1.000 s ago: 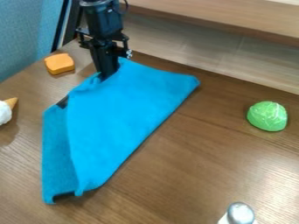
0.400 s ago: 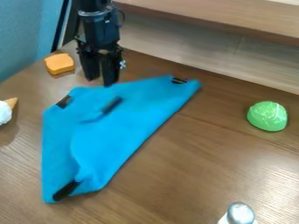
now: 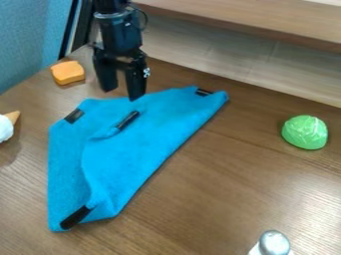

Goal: Fold the cloth from bottom right to top left

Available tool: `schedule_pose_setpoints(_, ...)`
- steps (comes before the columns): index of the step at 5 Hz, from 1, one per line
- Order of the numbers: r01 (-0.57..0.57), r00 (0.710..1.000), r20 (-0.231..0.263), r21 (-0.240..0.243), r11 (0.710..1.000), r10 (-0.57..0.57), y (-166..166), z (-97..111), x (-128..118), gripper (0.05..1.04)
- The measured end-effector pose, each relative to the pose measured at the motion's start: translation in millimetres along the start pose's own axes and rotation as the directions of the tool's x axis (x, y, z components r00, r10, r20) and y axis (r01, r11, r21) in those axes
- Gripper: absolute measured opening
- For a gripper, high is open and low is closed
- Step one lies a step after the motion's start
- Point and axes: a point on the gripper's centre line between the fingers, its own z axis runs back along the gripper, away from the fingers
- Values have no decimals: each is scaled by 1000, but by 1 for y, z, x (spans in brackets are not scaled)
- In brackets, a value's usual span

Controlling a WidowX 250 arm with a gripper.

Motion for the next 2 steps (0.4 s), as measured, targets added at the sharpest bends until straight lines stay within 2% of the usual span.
schedule_pose_setpoints(1, 18, 1000, -23, -16, 1000, -18, -20, -1, 3, 1000)
schedule_pose_setpoints(2, 36, 999, 20, -2, 999, -36, -44, 11, 8, 1001)
